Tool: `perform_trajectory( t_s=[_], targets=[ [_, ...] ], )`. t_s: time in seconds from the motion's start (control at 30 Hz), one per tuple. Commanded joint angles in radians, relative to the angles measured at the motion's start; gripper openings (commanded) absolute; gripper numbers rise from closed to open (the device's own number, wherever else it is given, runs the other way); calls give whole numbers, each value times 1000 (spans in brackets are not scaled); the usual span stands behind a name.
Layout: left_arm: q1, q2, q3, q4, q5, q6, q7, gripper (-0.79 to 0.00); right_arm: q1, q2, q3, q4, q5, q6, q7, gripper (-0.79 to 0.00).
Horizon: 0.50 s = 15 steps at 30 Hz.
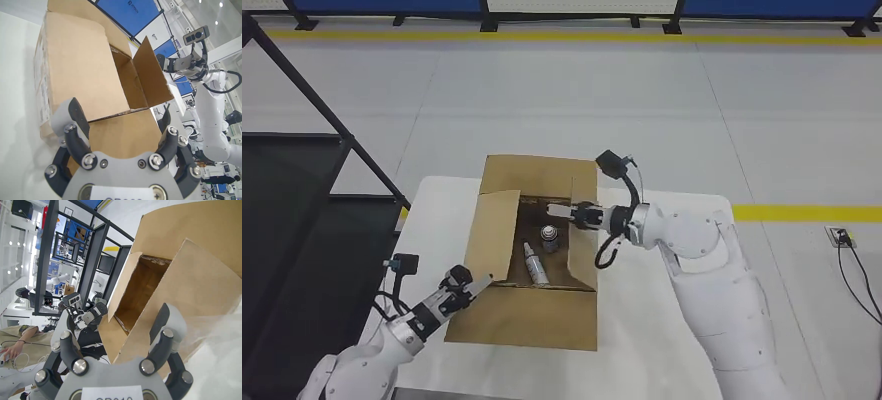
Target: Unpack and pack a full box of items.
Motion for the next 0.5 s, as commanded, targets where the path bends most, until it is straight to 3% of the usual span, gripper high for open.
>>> perform_trajectory(
  t_s=[0.0,0.47],
  targets=[
    [-10,1,5,11,-1,5,-3,0,40,-6,-39,53,0,6,-18,0],
    [-51,5,29,40,1,19,-23,0,198,-47,-195,320,32,-1,-124,0]
  ],
)
